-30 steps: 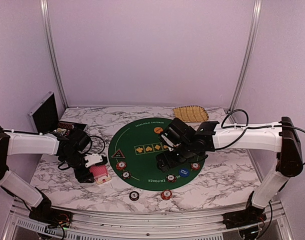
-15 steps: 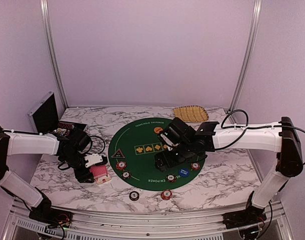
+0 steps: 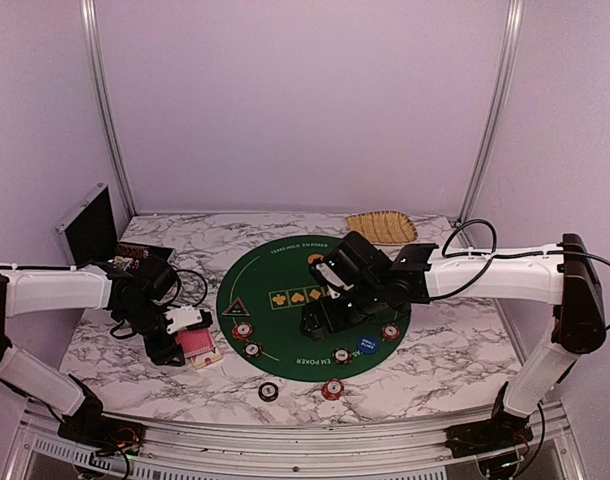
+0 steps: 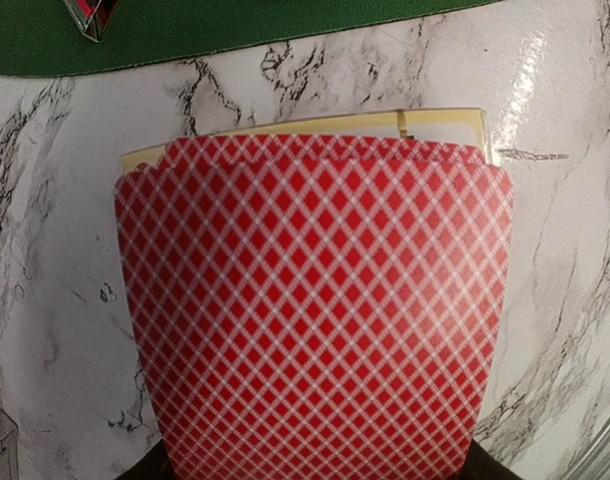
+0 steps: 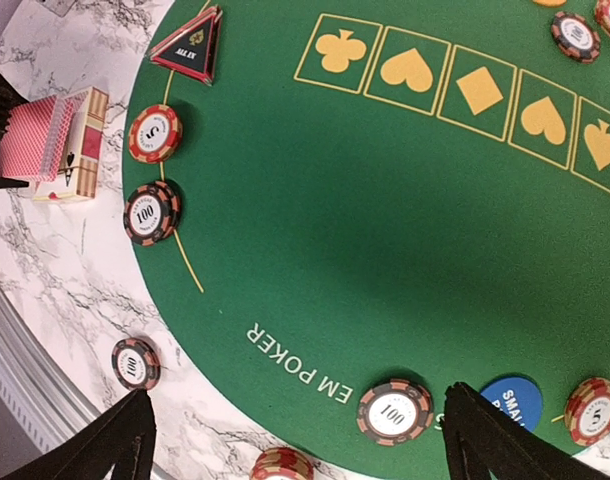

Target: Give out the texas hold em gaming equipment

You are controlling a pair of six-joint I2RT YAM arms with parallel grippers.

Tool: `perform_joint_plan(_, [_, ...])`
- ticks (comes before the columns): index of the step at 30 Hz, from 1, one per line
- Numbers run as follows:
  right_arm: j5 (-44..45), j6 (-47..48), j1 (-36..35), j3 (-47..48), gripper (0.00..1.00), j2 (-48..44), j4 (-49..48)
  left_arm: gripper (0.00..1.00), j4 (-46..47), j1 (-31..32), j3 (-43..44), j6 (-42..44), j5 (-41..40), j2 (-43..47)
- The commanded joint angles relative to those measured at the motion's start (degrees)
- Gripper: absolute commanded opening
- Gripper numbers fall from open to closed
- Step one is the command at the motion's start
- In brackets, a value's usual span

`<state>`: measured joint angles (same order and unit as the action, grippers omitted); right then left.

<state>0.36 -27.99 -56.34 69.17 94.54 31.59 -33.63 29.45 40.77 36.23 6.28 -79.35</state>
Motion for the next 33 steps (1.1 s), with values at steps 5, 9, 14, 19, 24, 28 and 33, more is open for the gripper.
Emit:
perform_joint_plan(5, [-5.77, -2.72, 0.45, -0.37, 0.98, -0.07, -5.59, 0.06, -4.02, 0.42, 3.96, -0.65, 3.32, 2.42])
perform_joint_plan(9, [-9.06, -4.11, 0.53, -0.57, 0.98, 0.52, -8.49, 0.02, -5.12, 0.76, 5.17, -1.04, 4.13, 2.97])
perform_joint_plan(14, [-15.24, -6.8, 1.09, -0.94, 0.98, 1.38, -14.47, 0.02, -6.83, 1.27, 7.39, -1.58, 4.94, 3.78])
perform_joint_plan(19, [-22.74, -10.65, 1.4, -0.59, 0.98, 3.95, -22.28, 0.02, -8.76, 2.29, 10.93, -2.36, 6.25, 4.07])
perform_joint_plan(24, [-30.88, -16.87, 1.84, -1.22, 0.98, 7.54, -34.21, 0.02, -9.78, 3.37, 13.87, -3.07, 7.77, 3.71])
perform_joint_plan(28, [-35.82, -21.67, 1.93, -1.13, 0.98, 10.16, -42.74, 0.01, -10.19, 4.23, 14.83, -3.32, 8.28, 3.67])
perform_joint_plan(33, [-39.38, -28.2, 2.03, -0.48, 0.97, 13.93, -51.05, 0.01, -10.23, 4.74, 15.66, -3.23, 8.46, 3.88])
